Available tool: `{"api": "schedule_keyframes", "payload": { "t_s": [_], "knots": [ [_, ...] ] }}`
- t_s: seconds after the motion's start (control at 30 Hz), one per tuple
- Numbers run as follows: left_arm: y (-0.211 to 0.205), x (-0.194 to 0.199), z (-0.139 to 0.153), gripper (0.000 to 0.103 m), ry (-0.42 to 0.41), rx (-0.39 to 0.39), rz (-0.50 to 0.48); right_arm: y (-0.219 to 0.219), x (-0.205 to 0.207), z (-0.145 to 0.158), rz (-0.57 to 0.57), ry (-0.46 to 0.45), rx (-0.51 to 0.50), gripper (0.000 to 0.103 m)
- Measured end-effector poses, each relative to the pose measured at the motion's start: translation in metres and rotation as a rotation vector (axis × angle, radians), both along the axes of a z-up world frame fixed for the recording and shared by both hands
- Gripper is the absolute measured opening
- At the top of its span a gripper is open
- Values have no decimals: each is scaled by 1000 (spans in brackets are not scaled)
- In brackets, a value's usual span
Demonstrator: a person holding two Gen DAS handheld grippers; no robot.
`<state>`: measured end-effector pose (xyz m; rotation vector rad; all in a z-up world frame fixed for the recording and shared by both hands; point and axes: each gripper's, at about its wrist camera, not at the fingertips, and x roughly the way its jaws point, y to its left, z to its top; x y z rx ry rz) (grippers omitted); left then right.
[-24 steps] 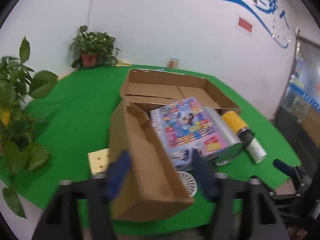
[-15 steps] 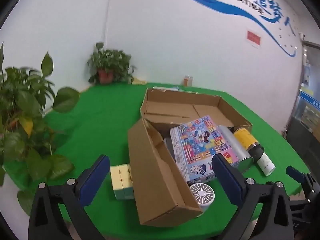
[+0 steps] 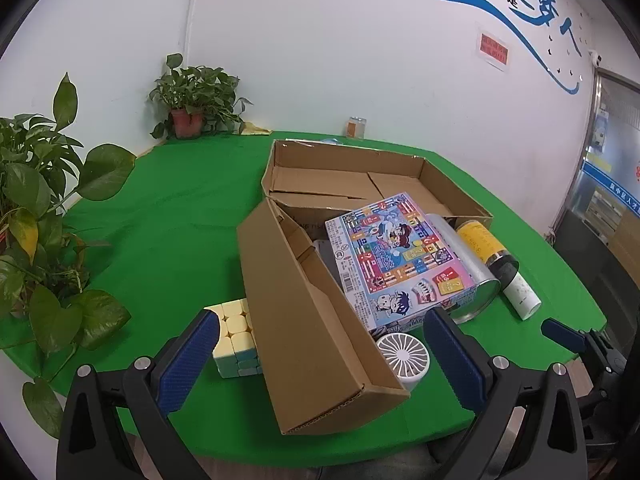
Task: Organize rigid objects
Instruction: 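Move the left tool toward the long cardboard insert on the box, then grasp the long cardboard insert wall with the left gripper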
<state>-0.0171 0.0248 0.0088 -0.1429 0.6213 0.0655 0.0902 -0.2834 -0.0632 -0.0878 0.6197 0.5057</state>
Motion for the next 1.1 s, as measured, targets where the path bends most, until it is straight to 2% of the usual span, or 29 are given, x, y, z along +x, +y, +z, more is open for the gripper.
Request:
{"api": "schedule_keyframes", "payload": {
  "t_s": [0.3, 0.4, 0.47, 0.53, 0.83, 0.9, 0.93, 1.03, 1.1],
  "knots": [
    [-10, 5, 4, 102, 38, 17, -43, -2, 9, -5, -20, 34, 4, 103],
    [-8, 11, 1, 100, 68, 1, -38, -2, 10, -9, -2, 60, 7, 103],
    [-8, 15, -4, 94, 98, -8, -36, -1, 12, -11, 22, 80, 13, 103],
    [-5, 18, -9, 79, 134, -10, -31, 1, 14, -11, 48, 91, 23, 103],
    [15, 27, -29, 26, 224, -76, 45, 31, 14, -16, 259, 159, 50, 102],
    [24, 27, -34, 23, 249, -122, 64, 35, 15, -17, 284, 177, 60, 102],
    [29, 26, -37, 16, 263, -140, 76, 38, 15, -17, 300, 188, 66, 100],
    [40, 23, -49, 8, 303, -187, 100, 45, 17, -16, 337, 215, 80, 92],
    [48, 19, -57, 6, 323, -210, 116, 52, 17, -13, 361, 221, 86, 82]
  ]
}}
